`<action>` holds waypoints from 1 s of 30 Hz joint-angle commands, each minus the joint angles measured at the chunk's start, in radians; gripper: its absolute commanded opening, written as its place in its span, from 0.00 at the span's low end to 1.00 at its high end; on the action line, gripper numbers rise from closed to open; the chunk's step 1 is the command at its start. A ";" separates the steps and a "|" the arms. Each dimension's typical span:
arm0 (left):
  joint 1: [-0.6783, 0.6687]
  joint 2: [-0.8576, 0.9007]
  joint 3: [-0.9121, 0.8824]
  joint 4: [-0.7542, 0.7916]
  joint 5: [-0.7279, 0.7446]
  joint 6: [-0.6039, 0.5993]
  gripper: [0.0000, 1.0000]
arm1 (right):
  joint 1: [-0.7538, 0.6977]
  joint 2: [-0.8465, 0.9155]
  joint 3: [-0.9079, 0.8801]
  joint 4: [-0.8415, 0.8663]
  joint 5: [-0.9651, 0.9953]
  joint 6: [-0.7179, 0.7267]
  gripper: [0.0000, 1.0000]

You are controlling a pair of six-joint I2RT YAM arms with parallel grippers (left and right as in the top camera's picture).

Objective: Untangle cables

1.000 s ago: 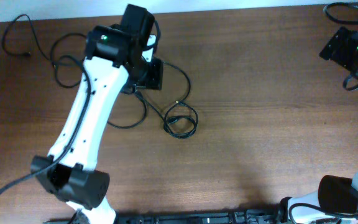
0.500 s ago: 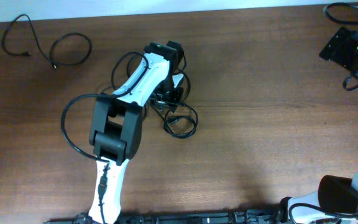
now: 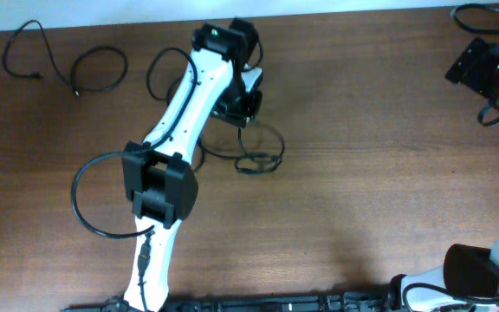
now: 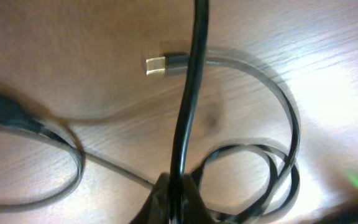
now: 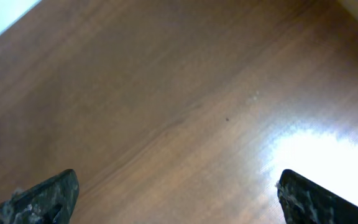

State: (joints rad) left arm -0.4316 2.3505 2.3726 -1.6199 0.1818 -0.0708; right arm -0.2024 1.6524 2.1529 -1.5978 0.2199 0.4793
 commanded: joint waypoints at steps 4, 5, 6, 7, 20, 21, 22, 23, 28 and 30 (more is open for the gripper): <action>0.034 -0.034 0.661 -0.068 0.304 0.032 0.00 | -0.001 -0.011 0.002 0.000 0.013 0.008 1.00; 0.018 -0.044 0.707 -0.068 -0.069 -0.122 0.00 | -0.001 -0.011 0.002 0.000 0.013 0.008 1.00; -0.011 -0.058 0.706 -0.068 -0.218 -0.148 0.00 | -0.001 -0.011 0.001 0.000 0.013 0.008 1.00; -0.038 -0.061 0.706 -0.068 -0.226 -0.149 0.00 | -0.001 -0.011 0.002 0.000 0.013 0.008 1.00; -0.094 -0.060 0.703 -0.068 -0.066 -0.166 0.00 | 0.026 -0.008 -0.011 0.011 -0.748 -0.158 0.86; -0.094 -0.060 0.703 -0.065 -0.067 -0.168 0.00 | 0.097 -0.008 -0.026 -0.012 -0.855 -0.217 0.83; -0.094 -0.060 0.703 -0.066 -0.069 -0.169 0.00 | 0.162 -0.008 -0.041 -0.018 -0.829 -0.217 0.82; -0.091 -0.060 0.703 -0.066 -0.070 -0.169 0.00 | 0.240 -0.008 -0.061 -0.010 -0.789 -0.215 0.83; -0.083 -0.060 0.703 -0.068 -0.067 -0.232 0.00 | 0.418 0.011 -0.151 0.142 -0.592 0.157 0.96; -0.083 -0.060 0.703 -0.068 -0.061 -0.232 0.00 | 0.451 0.058 -0.163 0.189 -0.591 0.261 0.95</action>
State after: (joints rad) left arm -0.5205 2.3054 3.0669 -1.6913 0.1051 -0.2832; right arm 0.2218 1.6669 2.0022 -1.4376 -0.4103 0.5884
